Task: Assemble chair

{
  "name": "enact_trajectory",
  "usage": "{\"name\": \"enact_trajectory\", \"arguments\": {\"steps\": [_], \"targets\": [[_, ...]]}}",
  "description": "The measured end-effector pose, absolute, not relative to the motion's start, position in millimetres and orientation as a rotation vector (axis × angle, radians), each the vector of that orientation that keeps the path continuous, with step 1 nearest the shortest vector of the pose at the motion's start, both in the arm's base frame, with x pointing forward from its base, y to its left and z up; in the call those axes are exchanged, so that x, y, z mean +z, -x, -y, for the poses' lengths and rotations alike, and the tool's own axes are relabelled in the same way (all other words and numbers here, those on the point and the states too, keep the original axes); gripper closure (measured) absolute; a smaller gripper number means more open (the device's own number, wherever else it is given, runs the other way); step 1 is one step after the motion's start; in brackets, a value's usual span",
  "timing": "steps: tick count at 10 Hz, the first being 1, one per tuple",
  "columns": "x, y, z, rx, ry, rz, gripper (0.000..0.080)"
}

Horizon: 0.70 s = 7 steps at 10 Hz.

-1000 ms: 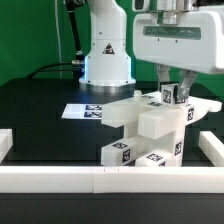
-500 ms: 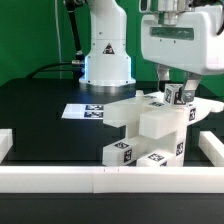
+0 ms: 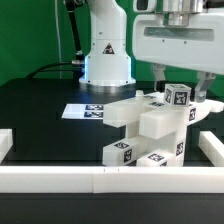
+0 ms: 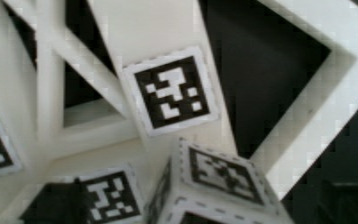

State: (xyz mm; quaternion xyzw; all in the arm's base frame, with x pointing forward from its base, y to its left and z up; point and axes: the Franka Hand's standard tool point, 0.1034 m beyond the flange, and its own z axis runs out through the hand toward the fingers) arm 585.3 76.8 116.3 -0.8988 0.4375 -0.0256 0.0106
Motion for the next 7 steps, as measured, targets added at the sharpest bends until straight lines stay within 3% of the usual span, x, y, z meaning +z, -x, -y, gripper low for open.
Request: {"name": "enact_trajectory", "arguments": {"steps": [7], "targets": [[116.0,-584.6,-79.4,-0.089,3.099,-0.554,0.015]]}}
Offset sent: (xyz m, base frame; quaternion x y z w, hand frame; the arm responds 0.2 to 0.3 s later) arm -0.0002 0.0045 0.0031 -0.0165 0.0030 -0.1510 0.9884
